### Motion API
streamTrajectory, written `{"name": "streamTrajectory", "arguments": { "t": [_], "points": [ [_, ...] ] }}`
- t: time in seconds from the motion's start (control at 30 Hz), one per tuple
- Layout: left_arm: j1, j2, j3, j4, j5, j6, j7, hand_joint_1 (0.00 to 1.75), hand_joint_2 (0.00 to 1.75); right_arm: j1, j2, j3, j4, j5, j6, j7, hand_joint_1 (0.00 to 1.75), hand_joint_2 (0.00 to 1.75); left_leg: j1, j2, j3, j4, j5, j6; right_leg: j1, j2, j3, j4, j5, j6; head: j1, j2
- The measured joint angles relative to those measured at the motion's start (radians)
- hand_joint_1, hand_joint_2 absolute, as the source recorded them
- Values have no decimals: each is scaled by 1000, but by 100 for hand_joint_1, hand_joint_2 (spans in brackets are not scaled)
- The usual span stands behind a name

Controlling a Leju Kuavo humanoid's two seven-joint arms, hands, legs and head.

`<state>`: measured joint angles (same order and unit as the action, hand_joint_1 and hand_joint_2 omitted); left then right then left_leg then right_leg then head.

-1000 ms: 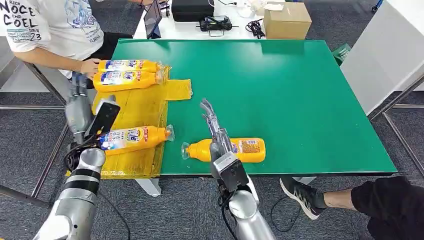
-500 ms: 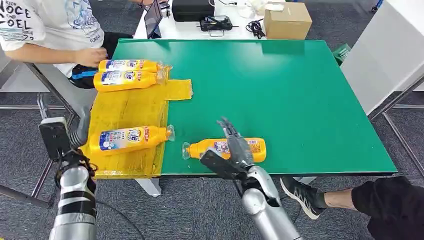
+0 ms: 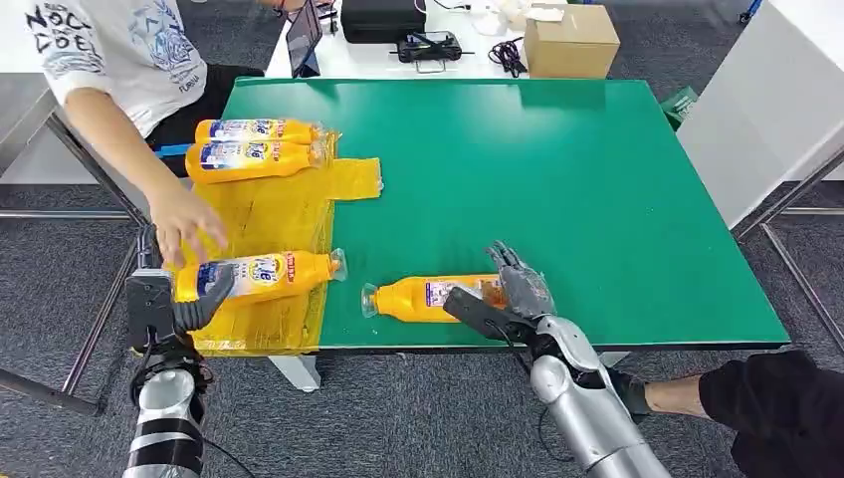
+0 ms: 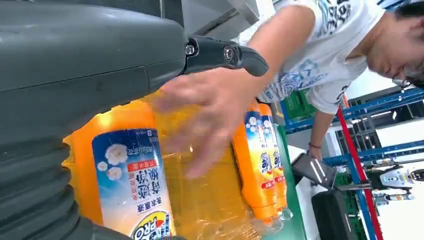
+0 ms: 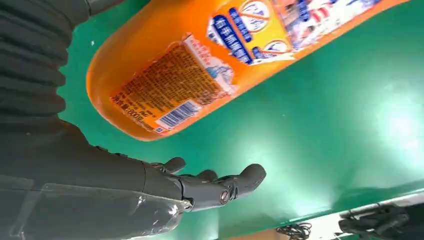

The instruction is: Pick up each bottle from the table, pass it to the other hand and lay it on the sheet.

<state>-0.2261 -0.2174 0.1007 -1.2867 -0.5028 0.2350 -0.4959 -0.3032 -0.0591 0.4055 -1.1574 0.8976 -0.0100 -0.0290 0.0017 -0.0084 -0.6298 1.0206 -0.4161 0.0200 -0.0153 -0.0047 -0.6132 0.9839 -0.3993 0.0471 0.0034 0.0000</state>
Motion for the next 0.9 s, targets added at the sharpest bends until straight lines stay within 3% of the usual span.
{"name": "streamTrajectory", "arguments": {
  "t": [0.53, 0.9],
  "points": [
    [-27, -1, 0, 79, 10, -26, -2, 0, 175, -67, -50, 48, 105, -10, 92, 11, 0, 175, 0, 0, 0, 0, 0, 0, 0, 0, 0, 0, 0, 0, 0, 0],
    [-66, -2, -23, 182, 6, -39, -6, 0, 175, -197, -61, 165, 259, -45, 152, -26, 0, 175, 0, 2, 1, 0, 0, 0, 0, 1, 0, 0, 0, 0, 0, 0]
  ]
}}
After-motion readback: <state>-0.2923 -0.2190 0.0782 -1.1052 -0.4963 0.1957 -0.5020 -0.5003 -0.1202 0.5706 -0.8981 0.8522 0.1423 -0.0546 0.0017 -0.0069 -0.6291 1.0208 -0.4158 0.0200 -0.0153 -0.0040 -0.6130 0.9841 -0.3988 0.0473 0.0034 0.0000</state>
